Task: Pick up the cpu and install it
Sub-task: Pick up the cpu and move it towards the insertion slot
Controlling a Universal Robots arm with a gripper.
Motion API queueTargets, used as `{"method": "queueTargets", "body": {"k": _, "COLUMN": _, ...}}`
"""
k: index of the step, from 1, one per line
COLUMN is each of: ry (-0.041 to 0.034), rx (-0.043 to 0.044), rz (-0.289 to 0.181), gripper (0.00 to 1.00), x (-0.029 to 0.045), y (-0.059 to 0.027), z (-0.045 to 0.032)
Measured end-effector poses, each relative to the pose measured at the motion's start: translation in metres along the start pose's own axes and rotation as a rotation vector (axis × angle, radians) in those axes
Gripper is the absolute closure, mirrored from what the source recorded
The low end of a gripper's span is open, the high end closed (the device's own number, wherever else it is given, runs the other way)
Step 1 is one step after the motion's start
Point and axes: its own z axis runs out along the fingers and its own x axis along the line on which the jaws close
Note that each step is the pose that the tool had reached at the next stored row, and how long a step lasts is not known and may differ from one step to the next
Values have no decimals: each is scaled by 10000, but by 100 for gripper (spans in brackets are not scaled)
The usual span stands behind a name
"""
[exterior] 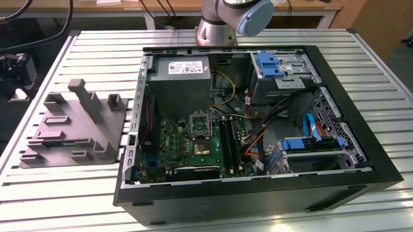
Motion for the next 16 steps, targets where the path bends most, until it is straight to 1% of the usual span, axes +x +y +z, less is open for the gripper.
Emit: {"method": "queueTargets", "body": {"k": 16, "ry": -2, "rx": -1, "rz": 0, "gripper": 53, "x": -1, "y": 3, "z": -73}}
